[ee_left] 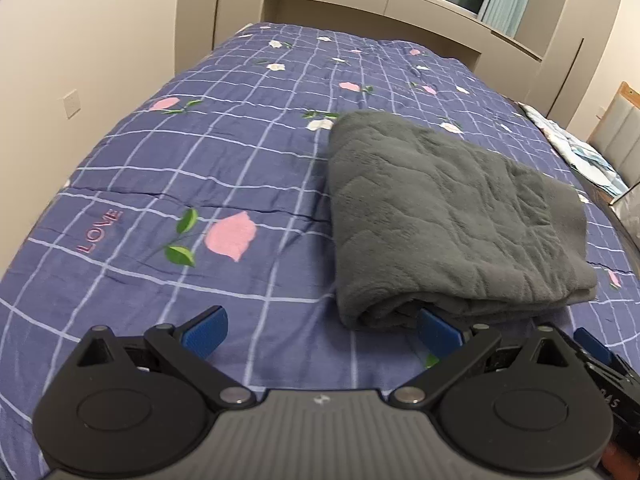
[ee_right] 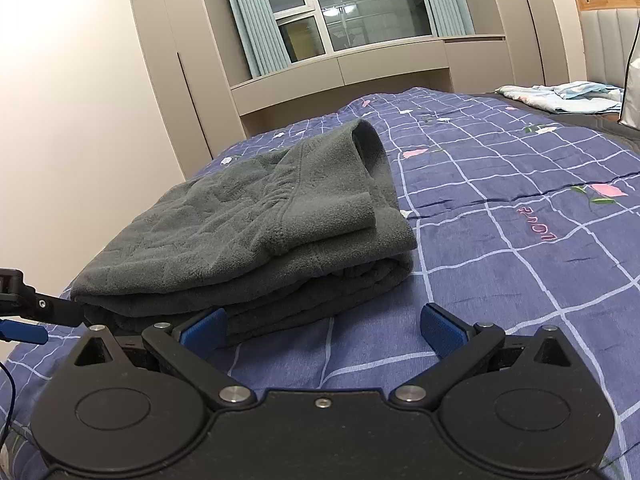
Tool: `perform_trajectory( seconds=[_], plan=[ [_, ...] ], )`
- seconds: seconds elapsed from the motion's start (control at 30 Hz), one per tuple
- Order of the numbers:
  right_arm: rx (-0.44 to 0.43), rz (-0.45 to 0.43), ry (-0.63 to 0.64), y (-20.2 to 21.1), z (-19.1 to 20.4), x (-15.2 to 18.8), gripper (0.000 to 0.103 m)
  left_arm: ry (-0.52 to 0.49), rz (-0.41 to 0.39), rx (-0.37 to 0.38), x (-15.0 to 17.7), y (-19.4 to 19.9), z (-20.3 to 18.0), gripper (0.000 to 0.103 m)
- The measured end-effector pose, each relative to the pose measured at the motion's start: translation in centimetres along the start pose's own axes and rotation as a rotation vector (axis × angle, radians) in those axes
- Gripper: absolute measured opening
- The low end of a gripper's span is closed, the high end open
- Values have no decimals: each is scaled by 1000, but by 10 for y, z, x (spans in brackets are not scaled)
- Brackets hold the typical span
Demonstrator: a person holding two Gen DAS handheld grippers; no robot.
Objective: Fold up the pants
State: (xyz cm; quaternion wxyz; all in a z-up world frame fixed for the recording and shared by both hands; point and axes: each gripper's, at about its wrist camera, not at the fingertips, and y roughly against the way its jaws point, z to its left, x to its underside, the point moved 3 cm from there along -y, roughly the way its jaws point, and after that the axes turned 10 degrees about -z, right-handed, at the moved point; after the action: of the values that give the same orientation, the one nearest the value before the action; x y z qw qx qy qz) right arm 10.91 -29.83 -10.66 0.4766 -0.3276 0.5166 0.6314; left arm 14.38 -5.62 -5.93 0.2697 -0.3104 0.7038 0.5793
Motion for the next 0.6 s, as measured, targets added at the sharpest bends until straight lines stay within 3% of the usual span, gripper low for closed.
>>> perform_trajectory(
  seconds=[0.17,0.33,0.6],
  plan=[
    [-41,-48,-42,9,-4,0,103,14,-18,-35,-5,0,17,103],
    [-86,-91,-158,19,-18,-3,103,58,-37,-19,-15,-4,34,103],
    [-157,-26,-173,11,-24,-24,103,30,-36,38,-34,-26,36,103]
  ],
)
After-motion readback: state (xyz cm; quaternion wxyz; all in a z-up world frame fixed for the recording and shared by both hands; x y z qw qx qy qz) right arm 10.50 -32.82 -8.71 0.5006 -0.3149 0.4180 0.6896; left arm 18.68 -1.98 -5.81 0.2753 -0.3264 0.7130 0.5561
